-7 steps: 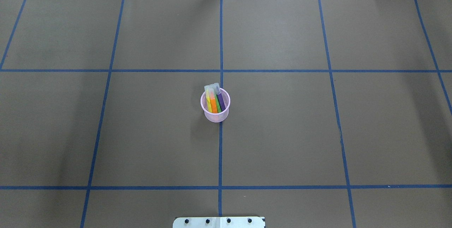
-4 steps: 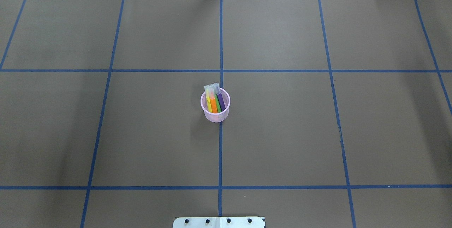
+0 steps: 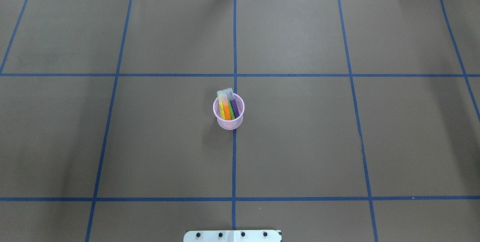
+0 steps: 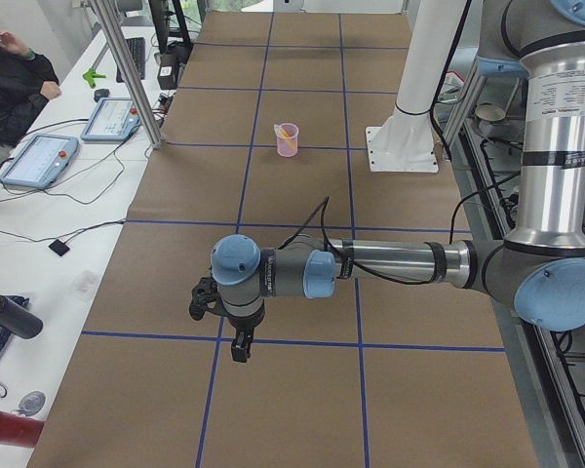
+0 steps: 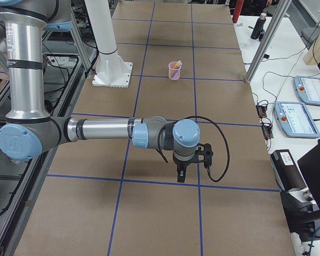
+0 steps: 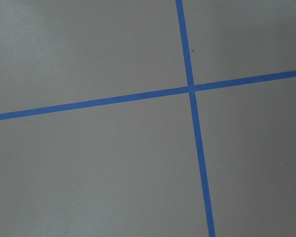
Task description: Collect pens into pen holder
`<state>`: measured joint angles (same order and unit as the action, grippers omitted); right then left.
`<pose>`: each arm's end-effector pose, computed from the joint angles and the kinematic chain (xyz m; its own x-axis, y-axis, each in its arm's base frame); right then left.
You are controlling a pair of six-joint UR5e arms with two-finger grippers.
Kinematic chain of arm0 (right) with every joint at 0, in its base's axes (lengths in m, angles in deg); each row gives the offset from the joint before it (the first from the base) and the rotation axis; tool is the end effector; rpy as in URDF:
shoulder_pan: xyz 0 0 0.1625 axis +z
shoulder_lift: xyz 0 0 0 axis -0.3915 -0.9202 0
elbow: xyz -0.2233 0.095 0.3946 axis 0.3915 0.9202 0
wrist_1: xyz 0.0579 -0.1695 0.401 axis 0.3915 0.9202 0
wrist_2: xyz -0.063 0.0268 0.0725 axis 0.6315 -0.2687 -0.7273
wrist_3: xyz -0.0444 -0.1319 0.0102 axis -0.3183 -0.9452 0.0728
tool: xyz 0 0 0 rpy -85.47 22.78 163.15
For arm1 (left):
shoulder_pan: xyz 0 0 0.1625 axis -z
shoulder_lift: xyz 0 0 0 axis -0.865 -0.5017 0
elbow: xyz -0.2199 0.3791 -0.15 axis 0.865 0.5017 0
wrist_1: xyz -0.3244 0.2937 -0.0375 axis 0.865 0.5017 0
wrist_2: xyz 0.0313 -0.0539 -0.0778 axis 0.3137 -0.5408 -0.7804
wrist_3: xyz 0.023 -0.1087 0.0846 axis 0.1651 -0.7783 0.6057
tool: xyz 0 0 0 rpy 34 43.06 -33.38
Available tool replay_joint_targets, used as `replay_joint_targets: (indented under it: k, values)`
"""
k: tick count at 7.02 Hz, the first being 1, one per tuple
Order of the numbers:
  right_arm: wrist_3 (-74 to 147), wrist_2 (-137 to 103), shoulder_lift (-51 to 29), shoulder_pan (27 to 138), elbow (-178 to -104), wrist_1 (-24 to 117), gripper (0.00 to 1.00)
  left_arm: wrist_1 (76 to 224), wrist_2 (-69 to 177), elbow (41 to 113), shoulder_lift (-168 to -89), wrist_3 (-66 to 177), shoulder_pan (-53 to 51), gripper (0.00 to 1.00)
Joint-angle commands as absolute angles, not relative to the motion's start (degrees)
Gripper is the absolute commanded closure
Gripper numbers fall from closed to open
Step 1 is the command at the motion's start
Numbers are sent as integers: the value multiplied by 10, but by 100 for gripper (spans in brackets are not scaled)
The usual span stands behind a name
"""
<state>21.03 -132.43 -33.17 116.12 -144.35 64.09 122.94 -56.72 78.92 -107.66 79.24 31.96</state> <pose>0.0558 -0.5025 0.6839 0.6610 0.0421 0.7492 -0.0616 0.9981 -0.0017 -0.0556 -0.5080 0.7169 0.7347 0.1408 -0.6636 -0.0825 0.9895 0.1186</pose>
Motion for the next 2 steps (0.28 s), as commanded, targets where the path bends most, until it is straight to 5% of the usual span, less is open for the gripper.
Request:
replay_joint_targets:
  k: [1,2]
  values:
    - [210,-1324,-332,1161,-1443,641,0,1229,-567,789,-1077,792,320,0]
    - [210,-1324,-332,1161,-1444,641,0,1229,-567,789,-1077,792,320,0]
